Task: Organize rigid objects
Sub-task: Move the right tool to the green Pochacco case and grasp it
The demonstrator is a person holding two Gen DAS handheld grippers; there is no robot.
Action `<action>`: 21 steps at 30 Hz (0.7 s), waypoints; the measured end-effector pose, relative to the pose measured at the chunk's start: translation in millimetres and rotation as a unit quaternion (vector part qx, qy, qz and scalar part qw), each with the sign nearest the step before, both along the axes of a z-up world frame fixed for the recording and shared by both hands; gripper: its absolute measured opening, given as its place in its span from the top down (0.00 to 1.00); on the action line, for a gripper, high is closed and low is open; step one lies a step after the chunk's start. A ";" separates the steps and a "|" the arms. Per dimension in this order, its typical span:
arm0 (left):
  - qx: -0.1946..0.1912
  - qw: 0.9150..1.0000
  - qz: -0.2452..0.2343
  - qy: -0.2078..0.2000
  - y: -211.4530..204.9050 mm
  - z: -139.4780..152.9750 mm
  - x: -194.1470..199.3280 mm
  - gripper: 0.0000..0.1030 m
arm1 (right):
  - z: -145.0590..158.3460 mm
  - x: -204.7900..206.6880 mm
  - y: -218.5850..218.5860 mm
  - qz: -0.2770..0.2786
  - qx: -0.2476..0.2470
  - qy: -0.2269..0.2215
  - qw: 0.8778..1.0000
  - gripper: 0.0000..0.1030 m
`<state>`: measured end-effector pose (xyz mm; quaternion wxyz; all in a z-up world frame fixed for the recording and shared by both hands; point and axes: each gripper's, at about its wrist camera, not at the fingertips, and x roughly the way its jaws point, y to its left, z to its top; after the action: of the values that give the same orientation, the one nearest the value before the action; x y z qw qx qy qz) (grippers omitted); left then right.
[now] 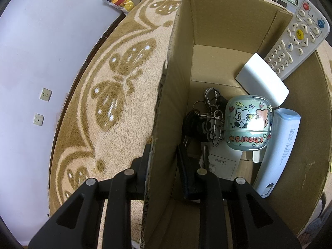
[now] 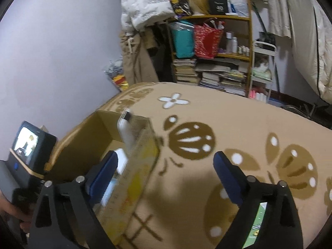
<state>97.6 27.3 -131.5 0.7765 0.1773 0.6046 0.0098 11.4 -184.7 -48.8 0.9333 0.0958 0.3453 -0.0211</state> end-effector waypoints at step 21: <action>0.002 1.000 -0.001 0.000 -0.6 0.6 -0.8 0.77 | -72.1 -33.6 -114.4 -0.177 0.032 0.131 0.975 0.02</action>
<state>96.7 26.7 -130.8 0.7763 0.1795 0.6041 0.0106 -22.2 -299.1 -120.9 0.8580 0.1815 0.4426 -0.1868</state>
